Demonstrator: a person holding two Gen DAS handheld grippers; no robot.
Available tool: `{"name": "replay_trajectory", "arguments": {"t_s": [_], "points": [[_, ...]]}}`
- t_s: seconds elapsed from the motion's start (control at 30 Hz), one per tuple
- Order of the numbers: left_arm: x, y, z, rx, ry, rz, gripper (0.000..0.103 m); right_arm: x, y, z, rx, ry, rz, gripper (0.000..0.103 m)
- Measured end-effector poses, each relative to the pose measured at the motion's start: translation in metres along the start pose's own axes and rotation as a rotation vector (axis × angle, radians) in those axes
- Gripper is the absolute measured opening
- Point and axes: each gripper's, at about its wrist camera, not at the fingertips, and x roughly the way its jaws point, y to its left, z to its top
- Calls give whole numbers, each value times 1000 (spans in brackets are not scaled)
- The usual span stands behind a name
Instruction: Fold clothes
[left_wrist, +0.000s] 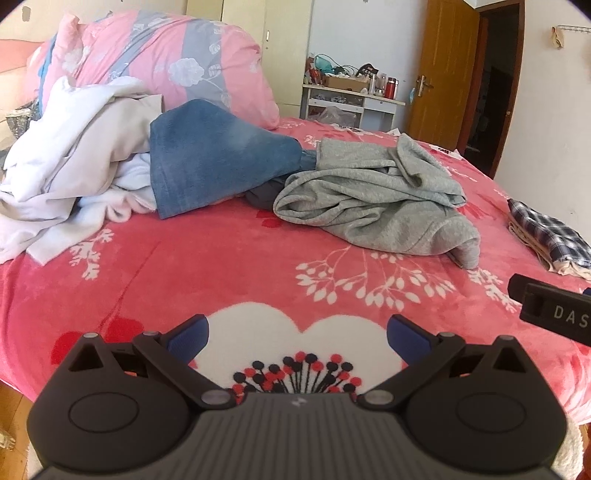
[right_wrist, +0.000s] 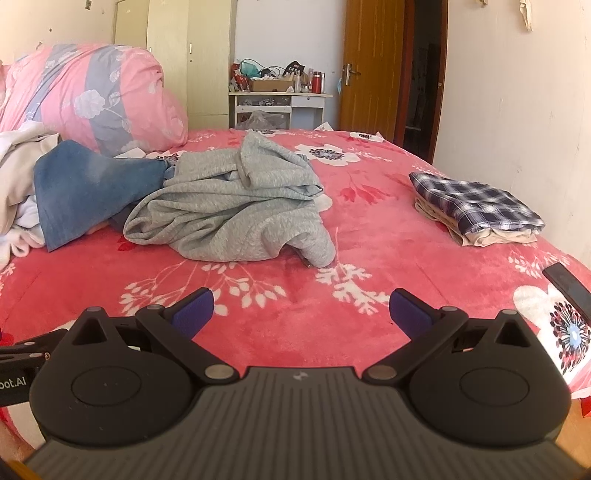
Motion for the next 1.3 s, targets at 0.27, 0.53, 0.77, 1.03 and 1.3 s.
{"name": "replay_trajectory", "arguments": {"t_s": [0.27, 0.53, 0.77, 1.03, 1.3], "points": [[1, 7, -1, -25, 4, 43, 103, 0, 5, -1, -8, 7, -2, 102], [1, 9, -2, -25, 4, 47, 103, 3, 9, 1, -15, 13, -5, 102], [6, 10, -1, -29, 13, 46, 103, 6, 13, 2, -19, 14, -9, 102], [17, 10, 2, -25, 18, 35, 103, 16, 14, 3, -19, 23, -19, 102], [43, 10, 4, 0, 17, 3, 103, 34, 6, 0, 17, -3, 8, 102]]}}
